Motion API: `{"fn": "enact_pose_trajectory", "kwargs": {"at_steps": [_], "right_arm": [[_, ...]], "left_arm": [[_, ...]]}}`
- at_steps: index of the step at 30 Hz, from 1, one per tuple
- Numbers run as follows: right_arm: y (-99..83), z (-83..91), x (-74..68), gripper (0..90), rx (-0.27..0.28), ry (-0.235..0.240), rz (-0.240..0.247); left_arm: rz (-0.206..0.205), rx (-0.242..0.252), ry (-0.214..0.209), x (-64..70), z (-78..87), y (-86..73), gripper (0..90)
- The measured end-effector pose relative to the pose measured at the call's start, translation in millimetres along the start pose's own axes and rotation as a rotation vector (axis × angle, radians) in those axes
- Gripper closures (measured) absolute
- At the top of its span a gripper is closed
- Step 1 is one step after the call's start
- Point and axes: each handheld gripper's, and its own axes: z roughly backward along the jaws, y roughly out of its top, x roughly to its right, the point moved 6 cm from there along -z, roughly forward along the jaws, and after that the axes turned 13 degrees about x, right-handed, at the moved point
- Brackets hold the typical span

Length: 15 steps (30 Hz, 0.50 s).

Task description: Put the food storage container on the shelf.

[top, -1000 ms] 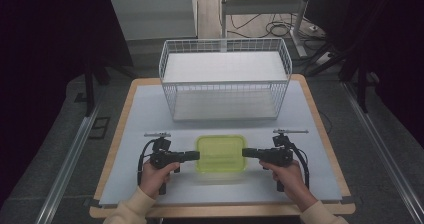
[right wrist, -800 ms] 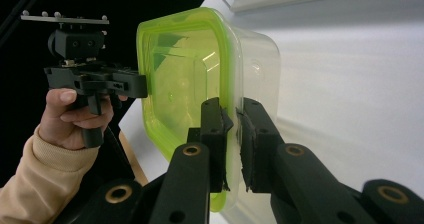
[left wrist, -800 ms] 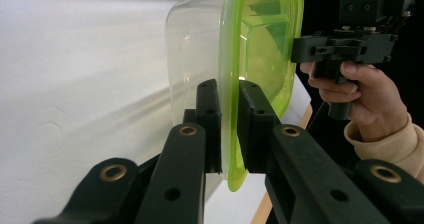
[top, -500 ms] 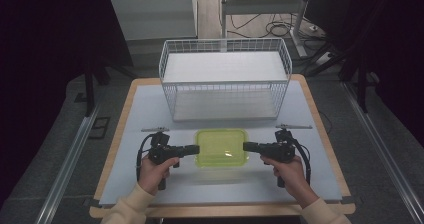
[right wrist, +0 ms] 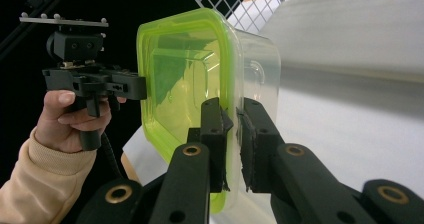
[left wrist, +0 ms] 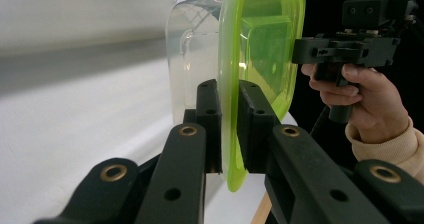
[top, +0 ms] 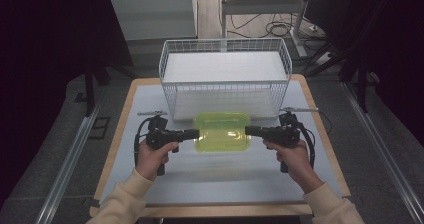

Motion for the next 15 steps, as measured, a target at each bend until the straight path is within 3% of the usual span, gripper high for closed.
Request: {"fn": "enact_pose_trajectory", "kwargs": {"at_steps": [15], "right_arm": [[37.4,-1.5,-12.0,81.7,0.024,0.001,0.022]], "left_arm": [[-0.014,0.014,0.003,12.3,-1.6,41.6,81.9]]}}
